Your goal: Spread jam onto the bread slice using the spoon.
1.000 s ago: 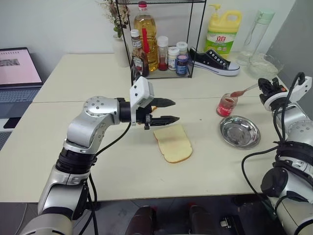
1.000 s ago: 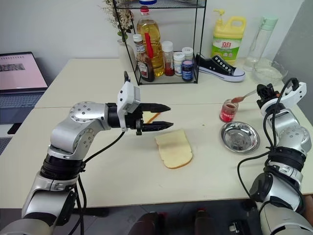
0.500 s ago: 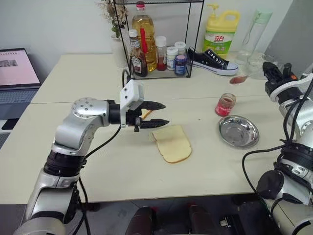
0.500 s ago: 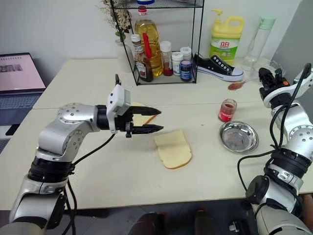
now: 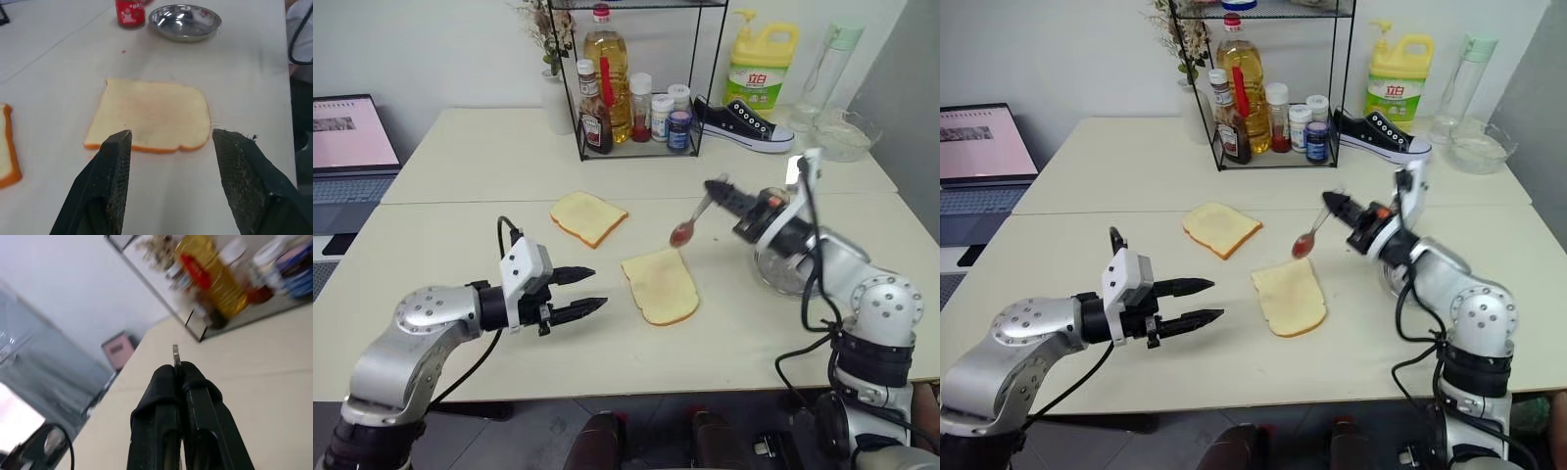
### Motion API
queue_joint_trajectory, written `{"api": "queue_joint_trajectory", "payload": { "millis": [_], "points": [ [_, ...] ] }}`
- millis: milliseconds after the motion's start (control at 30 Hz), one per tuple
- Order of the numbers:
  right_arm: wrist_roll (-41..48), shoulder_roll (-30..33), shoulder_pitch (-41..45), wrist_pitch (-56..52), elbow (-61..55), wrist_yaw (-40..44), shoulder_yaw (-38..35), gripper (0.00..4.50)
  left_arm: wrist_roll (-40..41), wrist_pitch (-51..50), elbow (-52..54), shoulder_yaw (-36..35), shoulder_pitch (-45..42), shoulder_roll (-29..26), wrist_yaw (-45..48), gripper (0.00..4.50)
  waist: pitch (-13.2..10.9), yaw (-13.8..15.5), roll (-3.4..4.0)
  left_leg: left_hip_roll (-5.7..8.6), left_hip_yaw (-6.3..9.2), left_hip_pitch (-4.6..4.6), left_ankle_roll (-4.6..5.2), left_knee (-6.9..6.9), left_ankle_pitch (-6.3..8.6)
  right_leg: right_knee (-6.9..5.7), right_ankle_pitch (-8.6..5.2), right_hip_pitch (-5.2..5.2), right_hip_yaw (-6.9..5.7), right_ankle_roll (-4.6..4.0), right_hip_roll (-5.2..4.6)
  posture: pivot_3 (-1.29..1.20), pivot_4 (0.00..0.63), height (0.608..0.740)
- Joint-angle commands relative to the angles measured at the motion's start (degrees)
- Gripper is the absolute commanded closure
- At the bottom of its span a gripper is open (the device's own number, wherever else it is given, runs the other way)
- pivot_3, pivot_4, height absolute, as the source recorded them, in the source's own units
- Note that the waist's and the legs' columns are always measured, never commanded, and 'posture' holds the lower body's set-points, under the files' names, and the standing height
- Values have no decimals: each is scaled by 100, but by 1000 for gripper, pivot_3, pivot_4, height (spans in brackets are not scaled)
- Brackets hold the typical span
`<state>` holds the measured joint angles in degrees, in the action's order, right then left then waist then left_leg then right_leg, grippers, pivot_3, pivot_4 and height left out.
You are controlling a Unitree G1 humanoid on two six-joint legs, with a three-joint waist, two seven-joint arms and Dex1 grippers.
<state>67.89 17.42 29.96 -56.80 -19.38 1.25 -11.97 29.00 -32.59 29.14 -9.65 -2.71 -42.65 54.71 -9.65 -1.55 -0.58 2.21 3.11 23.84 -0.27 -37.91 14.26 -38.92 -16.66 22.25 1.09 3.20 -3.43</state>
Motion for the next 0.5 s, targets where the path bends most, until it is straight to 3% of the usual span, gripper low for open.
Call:
{"api": "queue_joint_trajectory", "payload": {
  "millis": [33, 300, 500],
  "points": [
    [-866, 13, -159, 393, -149, 724, 922, 4479, -37, 145, 378, -250, 489, 229, -479, 1774, 0, -9, 0, 0, -1, -1, 0, 0, 0, -2, 0, -1, -1, 0, 0, 0, 150, 740],
    [-2091, -192, -241, 1152, 758, 1721, 1668, 4479, -112, 259, 694, -31, 883, 308, -768, 1774, 2, 14, -4, 6, 6, 0, 0, 0, 0, -1, 0, -2, -10, 0, 12, 0, 150, 740],
    [-2786, -146, -145, 1566, 1333, 2223, 1752, 4479, -65, 274, 708, 16, 844, 256, -836, 1774, 1, 4, -3, 4, 3, -2, -1, 2, 0, -3, 0, 2, -11, 0, 15, 0, 150, 740]
  ]
}}
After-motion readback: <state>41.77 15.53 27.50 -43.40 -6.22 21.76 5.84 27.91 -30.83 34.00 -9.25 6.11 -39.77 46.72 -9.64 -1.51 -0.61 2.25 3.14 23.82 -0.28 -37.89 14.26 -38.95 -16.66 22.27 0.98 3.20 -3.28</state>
